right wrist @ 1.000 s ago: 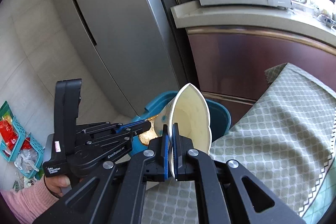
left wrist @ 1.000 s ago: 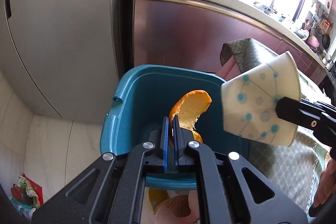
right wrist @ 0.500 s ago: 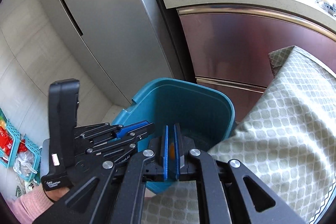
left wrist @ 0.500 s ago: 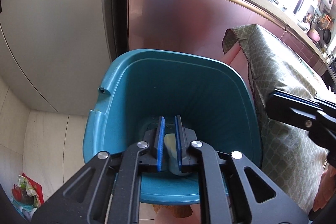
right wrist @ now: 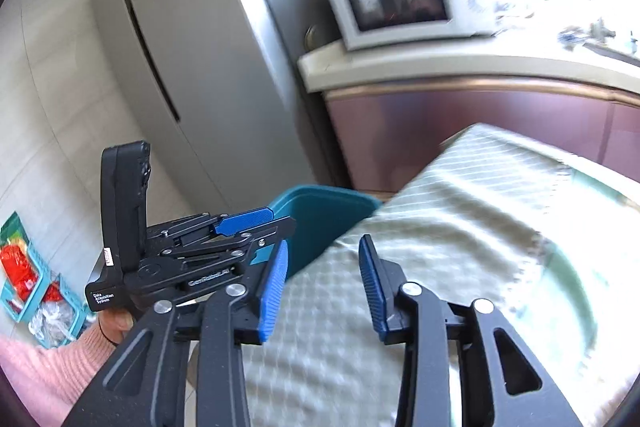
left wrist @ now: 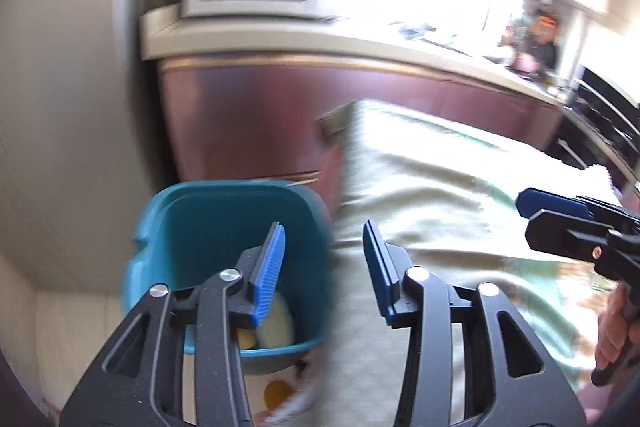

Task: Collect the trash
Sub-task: 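Move both grippers back over the table toward the white foam nets, then grasp a white foam net with the left gripper while the right gripper grasps another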

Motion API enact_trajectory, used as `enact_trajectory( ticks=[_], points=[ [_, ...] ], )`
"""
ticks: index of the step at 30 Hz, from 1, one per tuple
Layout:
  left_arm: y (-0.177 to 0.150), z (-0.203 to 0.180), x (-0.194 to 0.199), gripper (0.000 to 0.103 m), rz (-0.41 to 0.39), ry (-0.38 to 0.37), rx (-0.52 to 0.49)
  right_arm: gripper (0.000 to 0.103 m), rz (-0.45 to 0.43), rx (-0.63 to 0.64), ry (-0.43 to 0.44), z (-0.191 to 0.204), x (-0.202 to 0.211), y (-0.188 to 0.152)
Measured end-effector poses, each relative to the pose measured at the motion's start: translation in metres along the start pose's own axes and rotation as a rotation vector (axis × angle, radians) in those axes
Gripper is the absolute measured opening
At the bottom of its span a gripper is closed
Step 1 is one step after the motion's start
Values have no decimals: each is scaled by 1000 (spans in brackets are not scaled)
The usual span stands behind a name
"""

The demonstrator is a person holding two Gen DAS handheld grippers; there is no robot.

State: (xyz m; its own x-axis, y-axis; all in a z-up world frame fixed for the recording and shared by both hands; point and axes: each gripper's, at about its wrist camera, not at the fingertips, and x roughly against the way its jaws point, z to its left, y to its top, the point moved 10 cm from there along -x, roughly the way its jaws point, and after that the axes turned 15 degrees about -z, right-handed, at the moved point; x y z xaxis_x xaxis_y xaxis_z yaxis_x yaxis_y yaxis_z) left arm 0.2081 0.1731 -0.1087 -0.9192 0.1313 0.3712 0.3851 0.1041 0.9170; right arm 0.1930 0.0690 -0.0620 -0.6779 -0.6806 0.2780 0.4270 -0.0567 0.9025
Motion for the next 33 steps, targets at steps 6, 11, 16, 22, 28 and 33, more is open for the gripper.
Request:
enact_trajectory(
  ticks=[6,11,16,22,28,33],
  points=[
    [5,-98,7,48,-14,-200,-80,42,-111,-67,-186,-65,96,3],
    [-3,-174,0,50,15,-309,-120,44,-171,-114,-357,-124,156,0],
    [-12,-232,-15,50,55,-384,-145,44,-213,-146,-488,-177,198,1],
    [-16,-273,-42,54,94,-427,-185,53,-240,-177,-578,-226,220,7],
    [-21,-301,-74,57,141,-478,-187,57,-231,-243,-590,-255,221,0],
    [-23,-315,-89,60,172,-514,-184,57,-222,-288,-554,-259,213,-5]
  ],
)
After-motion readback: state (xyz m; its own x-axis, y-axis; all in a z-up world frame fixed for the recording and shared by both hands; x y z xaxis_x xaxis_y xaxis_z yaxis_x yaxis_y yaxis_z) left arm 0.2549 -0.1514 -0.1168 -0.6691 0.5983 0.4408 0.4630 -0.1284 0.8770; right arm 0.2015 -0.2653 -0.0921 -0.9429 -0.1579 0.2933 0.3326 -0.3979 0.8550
